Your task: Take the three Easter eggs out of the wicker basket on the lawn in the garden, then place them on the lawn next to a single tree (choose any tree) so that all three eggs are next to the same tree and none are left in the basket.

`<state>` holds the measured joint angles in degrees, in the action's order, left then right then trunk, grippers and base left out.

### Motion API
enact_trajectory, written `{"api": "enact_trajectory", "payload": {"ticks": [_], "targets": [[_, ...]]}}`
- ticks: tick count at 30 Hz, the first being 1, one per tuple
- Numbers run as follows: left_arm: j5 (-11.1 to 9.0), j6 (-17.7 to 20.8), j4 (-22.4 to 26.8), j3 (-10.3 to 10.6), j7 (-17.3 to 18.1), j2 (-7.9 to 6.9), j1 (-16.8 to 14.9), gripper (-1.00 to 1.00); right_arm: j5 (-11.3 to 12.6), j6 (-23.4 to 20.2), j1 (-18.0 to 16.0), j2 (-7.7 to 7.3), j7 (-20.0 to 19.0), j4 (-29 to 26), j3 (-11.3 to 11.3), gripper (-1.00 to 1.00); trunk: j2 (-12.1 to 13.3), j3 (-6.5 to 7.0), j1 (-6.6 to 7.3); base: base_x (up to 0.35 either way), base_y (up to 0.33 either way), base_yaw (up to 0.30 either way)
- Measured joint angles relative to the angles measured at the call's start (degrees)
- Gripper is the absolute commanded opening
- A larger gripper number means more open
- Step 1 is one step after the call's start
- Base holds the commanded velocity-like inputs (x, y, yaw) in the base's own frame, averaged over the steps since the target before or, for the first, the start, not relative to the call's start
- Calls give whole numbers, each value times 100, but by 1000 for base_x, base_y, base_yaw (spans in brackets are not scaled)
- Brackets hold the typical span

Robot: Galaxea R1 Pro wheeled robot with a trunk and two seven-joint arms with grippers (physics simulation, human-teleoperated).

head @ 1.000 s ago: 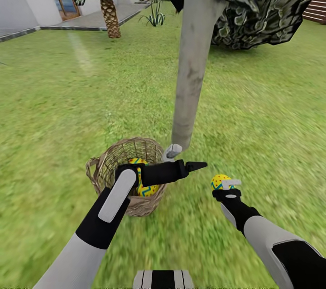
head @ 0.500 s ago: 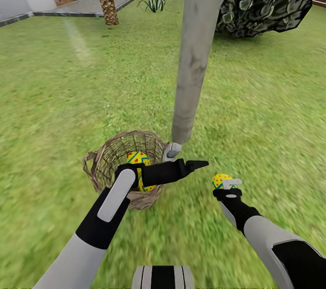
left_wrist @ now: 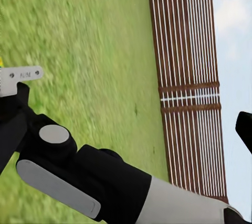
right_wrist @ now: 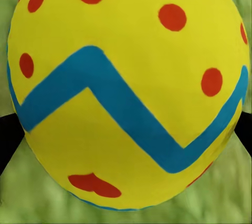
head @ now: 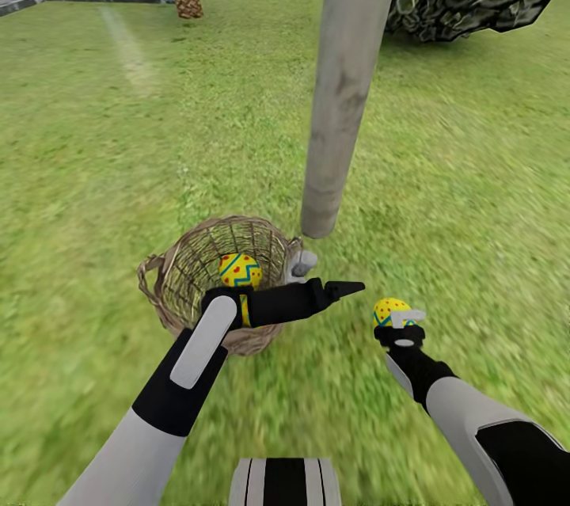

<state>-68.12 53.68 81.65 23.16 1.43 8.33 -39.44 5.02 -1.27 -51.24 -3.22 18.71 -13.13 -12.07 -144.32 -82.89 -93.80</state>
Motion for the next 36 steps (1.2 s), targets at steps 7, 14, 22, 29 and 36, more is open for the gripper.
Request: {"api": "enact_trajectory", "payload": {"ticks": [7, 14, 22, 29, 36], "targets": [[0, 0, 0, 0, 0, 0, 0, 100, 0, 63, -1, 1, -2, -1, -1, -100, -9, -155, -18, 0, 0, 0], [-9, 17, 9, 0, 27, -16, 16, 100, 0, 69, 0, -6, -1, -9, 0, -100, -19, -310, -36, 0, 0, 0], [-21, 35, 15, 6, 73, -40, 17, 100, -28, 71, 0, -7, -5, -16, -11, -100, -27, -444, -51, 0, 0, 0], [-40, 36, 19, 1, 251, -61, 17, 100, -26, 71, -2, -4, -1, -14, -6, -100, -27, -444, -51, 0, 0, 0], [-38, 59, 25, 10, 247, -48, 18, 100, -96, 72, -3, -7, 55, -194, -1, -100, -35, -554, -61, 0, 0, 0]]}}
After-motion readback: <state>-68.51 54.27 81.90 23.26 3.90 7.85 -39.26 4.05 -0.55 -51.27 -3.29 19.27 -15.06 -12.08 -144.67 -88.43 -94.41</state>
